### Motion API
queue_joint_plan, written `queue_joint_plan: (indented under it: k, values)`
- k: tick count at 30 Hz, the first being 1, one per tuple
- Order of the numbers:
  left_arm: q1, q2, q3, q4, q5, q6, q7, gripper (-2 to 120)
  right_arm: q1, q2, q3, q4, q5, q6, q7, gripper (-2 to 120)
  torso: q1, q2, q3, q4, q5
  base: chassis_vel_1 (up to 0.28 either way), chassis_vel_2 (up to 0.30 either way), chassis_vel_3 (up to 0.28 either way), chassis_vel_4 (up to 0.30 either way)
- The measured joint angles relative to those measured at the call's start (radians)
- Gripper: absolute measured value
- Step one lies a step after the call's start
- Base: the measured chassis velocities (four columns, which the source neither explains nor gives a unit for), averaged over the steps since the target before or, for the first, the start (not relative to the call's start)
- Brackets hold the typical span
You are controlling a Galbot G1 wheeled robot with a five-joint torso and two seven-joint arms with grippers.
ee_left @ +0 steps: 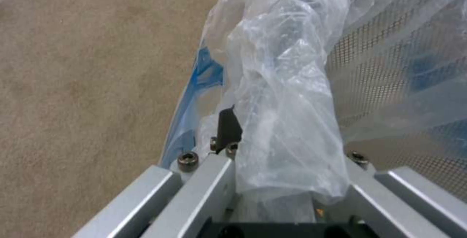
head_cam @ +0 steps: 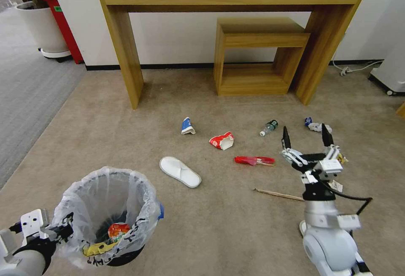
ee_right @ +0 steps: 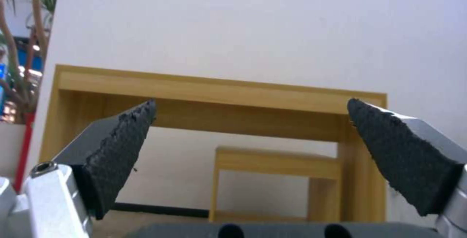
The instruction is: Pick up the trash bin and place the garbage on the floor into it.
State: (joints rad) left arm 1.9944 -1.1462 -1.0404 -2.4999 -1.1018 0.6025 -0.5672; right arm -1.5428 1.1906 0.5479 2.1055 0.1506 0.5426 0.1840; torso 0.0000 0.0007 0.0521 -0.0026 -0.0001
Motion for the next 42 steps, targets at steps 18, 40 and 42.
queue_joint_plan:
  k: [18, 40, 42]
  values:
    - [0.005, 0.004, -0.013, 0.0, 0.0, -0.003, 0.001, 1, -0.1, 0.04, -0.006, 0.043, -0.026, -0.095, 0.109, 100, 0.0, 0.0, 0.0, 0.0001, 0.0001, 0.0, 0.0, 0.0, 0.0]
    - [0.006, 0.005, -0.011, 0.0, 0.002, -0.003, -0.002, 1, -0.104, 0.051, -0.035, 0.018, 0.037, -0.101, 0.075, 100, 0.0, 0.0, 0.0, 0.0001, 0.0, 0.0, 0.0, 0.0, 0.0]
    - [0.006, 0.006, -0.011, 0.0, 0.001, -0.003, -0.003, 1, -0.103, 0.051, -0.037, 0.015, 0.037, -0.097, 0.072, 100, 0.0, 0.0, 0.0, 0.0001, 0.0, 0.0, 0.0, 0.0, 0.0]
